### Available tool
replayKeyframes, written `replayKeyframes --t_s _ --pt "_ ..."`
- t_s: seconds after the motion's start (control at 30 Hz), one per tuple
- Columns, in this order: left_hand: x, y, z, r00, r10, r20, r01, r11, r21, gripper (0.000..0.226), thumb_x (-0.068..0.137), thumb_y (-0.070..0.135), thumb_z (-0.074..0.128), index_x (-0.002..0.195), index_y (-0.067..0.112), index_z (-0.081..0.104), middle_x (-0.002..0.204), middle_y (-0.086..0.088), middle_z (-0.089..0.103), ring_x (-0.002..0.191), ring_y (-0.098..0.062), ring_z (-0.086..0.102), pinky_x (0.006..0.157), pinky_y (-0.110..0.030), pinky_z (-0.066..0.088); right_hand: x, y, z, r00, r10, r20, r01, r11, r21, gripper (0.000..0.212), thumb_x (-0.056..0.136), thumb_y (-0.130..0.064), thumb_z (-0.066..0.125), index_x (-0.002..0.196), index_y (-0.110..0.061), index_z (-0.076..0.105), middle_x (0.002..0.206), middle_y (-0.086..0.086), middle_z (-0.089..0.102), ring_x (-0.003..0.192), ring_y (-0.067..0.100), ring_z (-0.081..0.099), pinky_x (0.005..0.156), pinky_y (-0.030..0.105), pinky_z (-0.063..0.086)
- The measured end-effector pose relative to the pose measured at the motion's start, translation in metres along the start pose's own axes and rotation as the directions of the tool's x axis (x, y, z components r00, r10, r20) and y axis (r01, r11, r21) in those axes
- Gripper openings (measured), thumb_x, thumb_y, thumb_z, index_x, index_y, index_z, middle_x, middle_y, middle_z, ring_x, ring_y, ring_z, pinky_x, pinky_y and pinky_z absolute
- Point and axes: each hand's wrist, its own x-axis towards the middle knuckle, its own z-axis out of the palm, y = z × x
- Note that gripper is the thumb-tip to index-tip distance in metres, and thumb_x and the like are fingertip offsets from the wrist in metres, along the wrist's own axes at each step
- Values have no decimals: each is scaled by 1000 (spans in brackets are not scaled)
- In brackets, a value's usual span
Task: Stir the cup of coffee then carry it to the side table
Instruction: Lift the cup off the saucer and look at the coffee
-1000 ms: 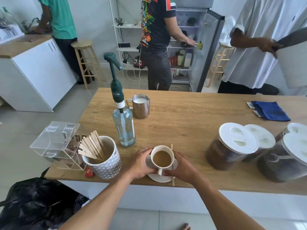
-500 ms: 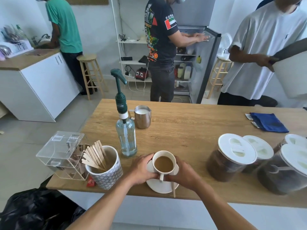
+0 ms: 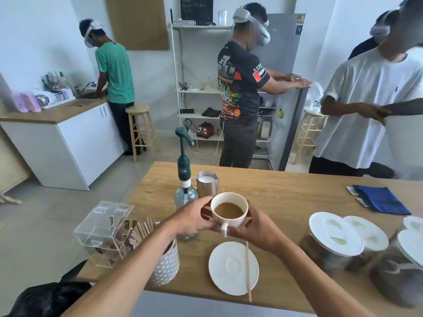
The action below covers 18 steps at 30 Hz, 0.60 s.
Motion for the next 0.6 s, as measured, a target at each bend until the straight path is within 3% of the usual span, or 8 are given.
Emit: replayKeyframes --t_s 0.17,0.4,0.5,0.6 --pt "-5 23 -34 998 40 -52 -42 999 -24 70 57 41 93 119 31 62 112 5 72 110 -19 66 100 -50 49 16 -32 -6 996 -91 -22 92 994 60 75 60 -52 86 124 -37 50 113 -19 66 103 -2 61 89 26 52" --pt "-15 48 -70 996 60 -65 -63 997 -55 70 68 22 90 130 23 58 119 5 70 113 -14 64 104 -44 47 34 -68 -9 984 -177 -34 179 976 124 83 55 -57 88 126 -34 50 115 -17 66 106 3 62 93 34 52" --pt "-18 51 -80 994 58 -91 -61 998 -34 63 69 23 90 124 28 60 115 8 71 111 -11 65 101 -36 48 41 -81 -9 980 -198 -1 197 973 121 79 58 -54 88 125 -33 52 114 -16 67 105 4 63 93 33 52" --pt "-26 57 -91 993 60 -98 -61 998 -3 54 71 20 87 117 31 61 108 10 71 104 -6 66 92 -26 50 44 -92 -5 980 -197 -26 199 972 126 75 58 -49 89 122 -32 53 110 -17 68 100 -2 63 87 23 51"
